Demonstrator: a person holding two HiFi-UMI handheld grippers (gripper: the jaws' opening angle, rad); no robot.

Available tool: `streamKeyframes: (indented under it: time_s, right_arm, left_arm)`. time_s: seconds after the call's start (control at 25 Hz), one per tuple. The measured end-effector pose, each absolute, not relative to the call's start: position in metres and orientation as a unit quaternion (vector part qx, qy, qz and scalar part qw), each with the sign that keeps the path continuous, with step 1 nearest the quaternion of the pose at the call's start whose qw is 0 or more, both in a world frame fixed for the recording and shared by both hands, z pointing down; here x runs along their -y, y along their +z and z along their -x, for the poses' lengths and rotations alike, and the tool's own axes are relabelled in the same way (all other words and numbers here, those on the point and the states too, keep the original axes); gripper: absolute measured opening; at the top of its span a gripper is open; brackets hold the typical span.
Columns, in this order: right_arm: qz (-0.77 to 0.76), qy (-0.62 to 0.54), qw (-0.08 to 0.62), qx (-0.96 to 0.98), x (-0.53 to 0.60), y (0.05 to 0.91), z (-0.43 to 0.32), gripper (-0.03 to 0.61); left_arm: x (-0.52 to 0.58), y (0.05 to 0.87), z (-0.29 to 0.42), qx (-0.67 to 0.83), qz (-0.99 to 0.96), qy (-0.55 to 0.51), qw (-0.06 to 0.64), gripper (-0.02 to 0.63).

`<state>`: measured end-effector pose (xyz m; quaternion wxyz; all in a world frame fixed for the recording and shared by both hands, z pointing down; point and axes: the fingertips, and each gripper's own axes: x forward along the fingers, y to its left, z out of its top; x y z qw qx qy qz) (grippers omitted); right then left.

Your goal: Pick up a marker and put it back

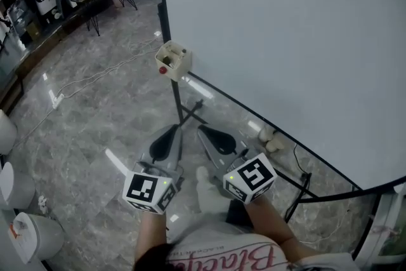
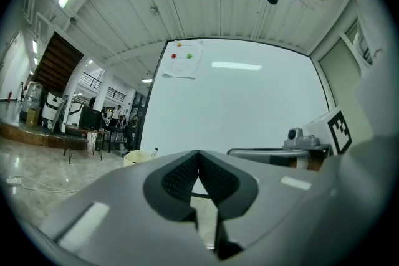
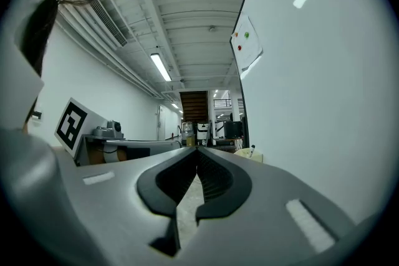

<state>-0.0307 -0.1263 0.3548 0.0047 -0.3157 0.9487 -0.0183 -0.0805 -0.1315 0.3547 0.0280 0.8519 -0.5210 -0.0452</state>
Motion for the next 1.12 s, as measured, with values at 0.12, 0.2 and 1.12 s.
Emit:
streamKeyframes:
  time_s: [0.12,0.2,1.12]
  right_arm:
    - [0.314,-0.015,-0.001,-0.949,0.159,0.352,0.037,0.002]
    - [0.313,-0.018,-0.006,-0.950,0.184,0.352,0.039,0.002]
    - [0.313,-0.109,-0.068,-0.941,0.350,0.411,0.082,0.086]
  left_arm:
    - [0.165,0.350,0.087,0.524,-0.850,-0.046,0.026,0.000]
    - [0.190,0.347,0.090,0.526,-0.849,-0.047,0.028,0.000]
    - [0.325,0.351,0.138,0.558,-0.827,-0.040,0.049,0.000]
